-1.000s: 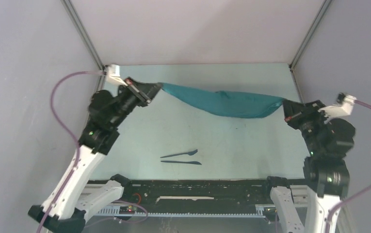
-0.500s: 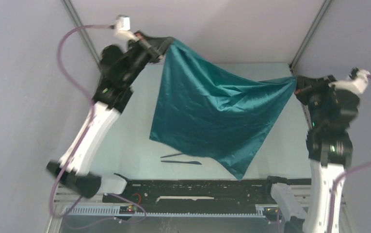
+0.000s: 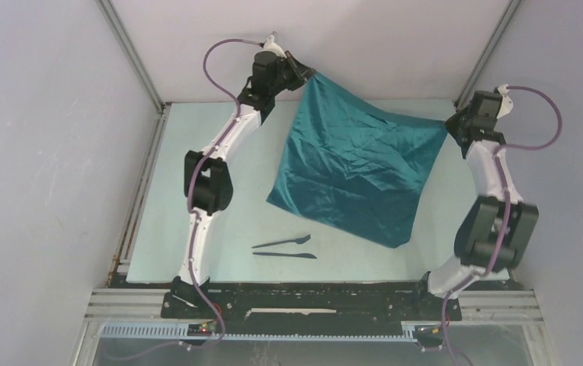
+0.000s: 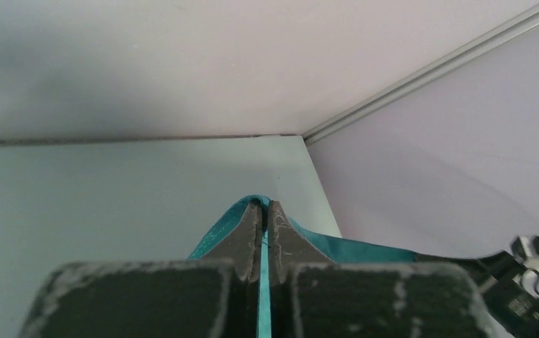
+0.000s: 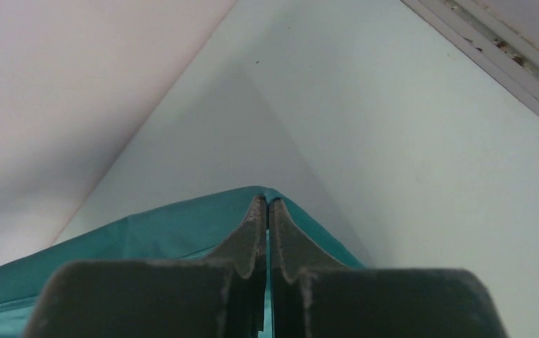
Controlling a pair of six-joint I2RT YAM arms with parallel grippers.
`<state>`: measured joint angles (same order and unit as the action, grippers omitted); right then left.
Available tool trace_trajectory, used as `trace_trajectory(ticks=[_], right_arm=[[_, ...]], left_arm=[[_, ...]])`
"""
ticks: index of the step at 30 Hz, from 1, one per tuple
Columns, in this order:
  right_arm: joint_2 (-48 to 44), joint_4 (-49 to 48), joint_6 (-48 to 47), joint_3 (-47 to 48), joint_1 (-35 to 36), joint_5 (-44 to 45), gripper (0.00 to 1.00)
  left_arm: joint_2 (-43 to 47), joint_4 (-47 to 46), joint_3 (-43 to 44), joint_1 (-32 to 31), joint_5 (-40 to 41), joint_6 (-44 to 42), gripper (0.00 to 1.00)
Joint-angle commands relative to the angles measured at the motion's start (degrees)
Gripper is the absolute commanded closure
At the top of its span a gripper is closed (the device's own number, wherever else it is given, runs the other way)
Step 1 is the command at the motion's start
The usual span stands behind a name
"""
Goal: Fold the napkin into a case and place the utensils inside
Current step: Fold the rectangle-folded napkin at the center of the board.
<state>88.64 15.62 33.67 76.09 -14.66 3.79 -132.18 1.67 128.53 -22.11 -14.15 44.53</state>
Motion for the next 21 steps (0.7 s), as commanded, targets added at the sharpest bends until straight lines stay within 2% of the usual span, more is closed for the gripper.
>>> trace_trajectory(ticks=[1,7,10,15,21], right_arm=[[12.2,-5.2,-3.0,8.2,-0.6,-2.1,1.00],[21.9,-3.8,-3.3,15.9,-0.7,-7.3,1.00],[23.9,0.0,-2.6,18.6,-0.7,-9.2,1.00],[20.8,9.1,0.3,16.0,-0.2,-11.3,1.00],[12.6,11.3,3.0,1.7,1.2,-15.6,1.00]], left_arm=[[-7.5,-7.1,8.6,1.9,-3.3,3.4,1.00],[-13.2,-14.0,5.2,3.7,-3.6,6.7,1.00],[-14.0,-13.0,5.4,4.3,-3.9,6.6,1.00],[-8.8,-11.6,-3.3,5.6,-4.9,4.8,1.00],[2.2,-3.4,-21.5,6.7,-4.2,4.5,1.00]])
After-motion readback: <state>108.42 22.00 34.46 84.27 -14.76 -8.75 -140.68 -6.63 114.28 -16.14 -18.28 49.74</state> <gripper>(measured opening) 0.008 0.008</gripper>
